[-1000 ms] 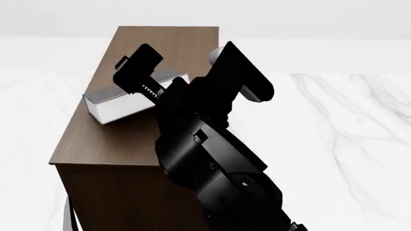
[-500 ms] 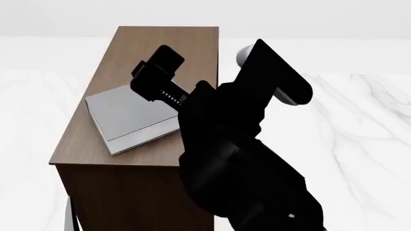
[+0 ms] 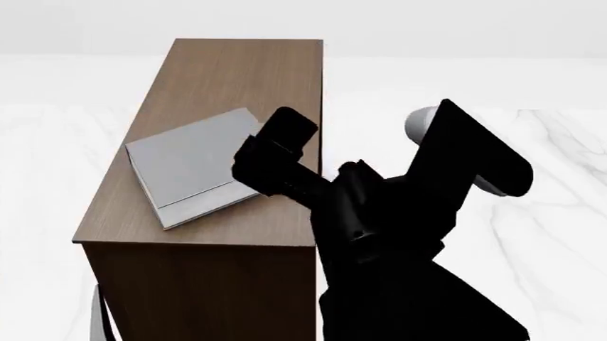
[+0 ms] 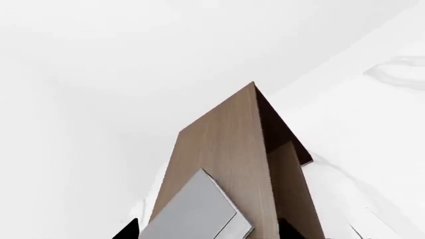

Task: Pick up the book in the middle and place it on the cabinet shelf.

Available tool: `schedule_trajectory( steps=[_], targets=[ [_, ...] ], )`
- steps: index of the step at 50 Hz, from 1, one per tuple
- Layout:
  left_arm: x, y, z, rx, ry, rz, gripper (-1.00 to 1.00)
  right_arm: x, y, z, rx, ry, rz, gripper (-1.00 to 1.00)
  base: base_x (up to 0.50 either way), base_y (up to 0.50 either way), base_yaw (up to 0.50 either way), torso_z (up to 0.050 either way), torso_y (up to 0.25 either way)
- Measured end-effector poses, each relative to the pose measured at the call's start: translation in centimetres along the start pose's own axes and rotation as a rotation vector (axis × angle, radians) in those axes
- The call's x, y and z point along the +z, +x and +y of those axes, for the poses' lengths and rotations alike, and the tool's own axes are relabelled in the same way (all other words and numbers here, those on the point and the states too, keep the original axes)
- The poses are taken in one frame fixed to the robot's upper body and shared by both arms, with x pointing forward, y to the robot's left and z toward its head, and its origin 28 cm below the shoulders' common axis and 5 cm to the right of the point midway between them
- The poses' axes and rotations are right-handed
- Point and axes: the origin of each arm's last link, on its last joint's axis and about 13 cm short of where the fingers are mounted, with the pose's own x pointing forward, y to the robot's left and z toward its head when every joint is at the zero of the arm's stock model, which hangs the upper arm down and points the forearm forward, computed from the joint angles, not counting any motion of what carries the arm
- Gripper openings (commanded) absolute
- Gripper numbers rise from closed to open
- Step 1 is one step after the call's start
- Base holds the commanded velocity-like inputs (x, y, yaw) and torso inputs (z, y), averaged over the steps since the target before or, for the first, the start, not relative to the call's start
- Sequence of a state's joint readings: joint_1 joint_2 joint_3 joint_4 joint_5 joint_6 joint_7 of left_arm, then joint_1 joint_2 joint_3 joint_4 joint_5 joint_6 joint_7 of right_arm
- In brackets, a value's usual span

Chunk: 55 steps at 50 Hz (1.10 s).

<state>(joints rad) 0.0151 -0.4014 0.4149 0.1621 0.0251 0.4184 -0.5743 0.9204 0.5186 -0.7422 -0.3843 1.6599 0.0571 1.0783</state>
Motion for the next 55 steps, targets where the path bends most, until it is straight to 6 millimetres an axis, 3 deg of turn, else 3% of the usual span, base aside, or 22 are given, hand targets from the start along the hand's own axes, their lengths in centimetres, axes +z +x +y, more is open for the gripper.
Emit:
schedule_trajectory(
  steps=[10, 28, 34, 43, 55],
  targets=[
    [0.2, 0.2, 0.1, 0.01, 0.005, -0.011, 1.0, -1.1, -1.6, -4.6, -0.051, -0.111, -0.13, 1.0, 0.0, 0.0, 0.0, 0.0, 0.0],
    [0.6, 1.0, 0.6, 0.06, 0.005, -0.035, 1.0, -6.3, -2.8, -13.5, -0.149, -0.45, -0.428, 1.0, 0.0, 0.0, 0.0, 0.0, 0.0],
    [0.8, 1.4, 1.1, 0.099, -0.002, -0.057, 1.0, -7.2, -3.0, -15.4, -0.181, -0.528, -0.529, 1.0, 0.0, 0.0, 0.0, 0.0, 0.0],
    [1.8, 3.1, 2.9, 0.211, 0.029, -0.153, 1.0, -5.5, -3.3, -16.4, -0.229, -0.592, -0.766, 1.0, 0.0, 0.0, 0.0, 0.0, 0.0],
    [5.0, 6.2, 6.9, 0.407, 0.131, -0.333, 1.0, 0.8, -4.0, -16.2, -0.332, -0.602, -1.136, 1.0, 0.0, 0.0, 0.0, 0.0, 0.0]
  ],
)
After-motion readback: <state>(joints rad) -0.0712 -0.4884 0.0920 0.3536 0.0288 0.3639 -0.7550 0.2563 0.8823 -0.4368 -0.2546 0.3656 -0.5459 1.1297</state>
